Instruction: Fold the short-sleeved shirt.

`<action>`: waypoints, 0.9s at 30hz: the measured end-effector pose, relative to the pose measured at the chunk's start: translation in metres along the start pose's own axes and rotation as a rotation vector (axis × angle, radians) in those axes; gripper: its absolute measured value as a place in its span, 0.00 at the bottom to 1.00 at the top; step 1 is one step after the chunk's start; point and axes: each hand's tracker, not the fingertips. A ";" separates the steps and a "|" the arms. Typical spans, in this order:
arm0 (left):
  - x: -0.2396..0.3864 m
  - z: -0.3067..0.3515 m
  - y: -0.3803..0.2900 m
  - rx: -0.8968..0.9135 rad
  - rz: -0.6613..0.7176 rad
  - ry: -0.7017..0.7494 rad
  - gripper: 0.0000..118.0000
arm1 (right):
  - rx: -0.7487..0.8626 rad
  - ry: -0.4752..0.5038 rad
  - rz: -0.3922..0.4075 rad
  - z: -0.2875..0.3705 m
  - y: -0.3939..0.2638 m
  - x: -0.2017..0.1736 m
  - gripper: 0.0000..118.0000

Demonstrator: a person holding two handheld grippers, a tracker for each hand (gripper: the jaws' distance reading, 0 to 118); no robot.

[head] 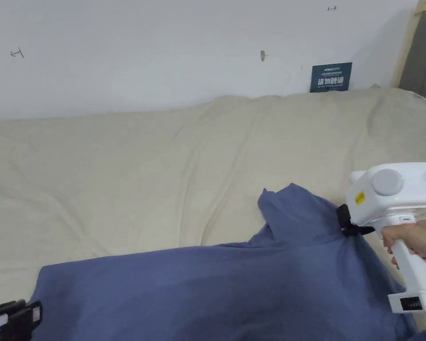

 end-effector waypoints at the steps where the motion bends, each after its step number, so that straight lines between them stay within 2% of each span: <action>1: -0.006 -0.011 0.008 -0.013 0.005 0.027 0.27 | 0.010 0.009 0.001 0.005 -0.003 -0.003 0.00; 3: -0.019 -0.035 0.022 -0.084 0.032 0.049 0.85 | 0.022 0.032 -0.008 0.011 -0.005 -0.004 0.00; 4: -0.023 -0.048 0.030 -0.106 0.024 0.055 0.88 | 0.026 0.040 -0.007 0.014 -0.007 -0.005 0.00; 8: -0.038 -0.089 0.063 -0.147 0.101 0.033 0.88 | 0.042 0.048 0.027 0.019 -0.008 -0.011 0.00; 11: -0.040 -0.116 0.077 -0.174 0.093 0.067 0.88 | 0.056 0.077 0.026 0.021 -0.007 -0.011 0.00; 12: -0.039 -0.125 0.078 -0.202 0.072 0.087 0.84 | 0.058 0.077 0.031 0.021 -0.008 -0.012 0.00; 14: -0.035 -0.144 0.078 -0.262 0.035 0.089 0.70 | 0.055 0.063 0.043 0.017 -0.005 -0.011 0.00; 15: -0.034 -0.152 0.075 -0.279 0.024 0.087 0.70 | 0.055 0.061 0.041 0.016 -0.005 -0.010 0.00; 16: -0.030 -0.157 0.074 -0.305 0.009 0.148 0.70 | 0.052 0.064 0.031 0.015 -0.005 -0.008 0.00; 18: -0.030 -0.157 0.078 -0.269 -0.010 0.137 0.70 | 0.048 0.071 0.017 0.012 -0.003 -0.005 0.00; 19: -0.029 -0.157 0.079 -0.271 -0.029 0.136 0.66 | 0.051 0.075 0.014 0.013 -0.004 -0.005 0.00; 20: -0.029 -0.156 0.078 -0.264 -0.022 0.127 0.60 | 0.054 0.076 0.014 0.013 -0.005 -0.005 0.00; 21: -0.030 -0.154 0.079 -0.253 -0.002 0.121 0.48 | 0.054 0.075 0.013 0.012 -0.003 -0.004 0.00; 22: -0.030 -0.149 0.081 -0.239 0.006 0.123 0.31 | 0.052 0.077 0.018 0.012 -0.004 -0.005 0.00; 23: -0.029 -0.147 0.081 -0.232 0.004 0.104 0.09 | 0.053 0.077 0.022 0.013 -0.004 -0.005 0.00; 24: -0.027 -0.145 0.081 -0.236 0.002 0.084 0.03 | 0.053 0.075 0.022 0.016 -0.004 -0.006 0.00; 27: -0.019 -0.133 0.080 -0.236 -0.042 0.096 0.03 | 0.070 0.079 0.036 0.028 -0.004 -0.005 0.00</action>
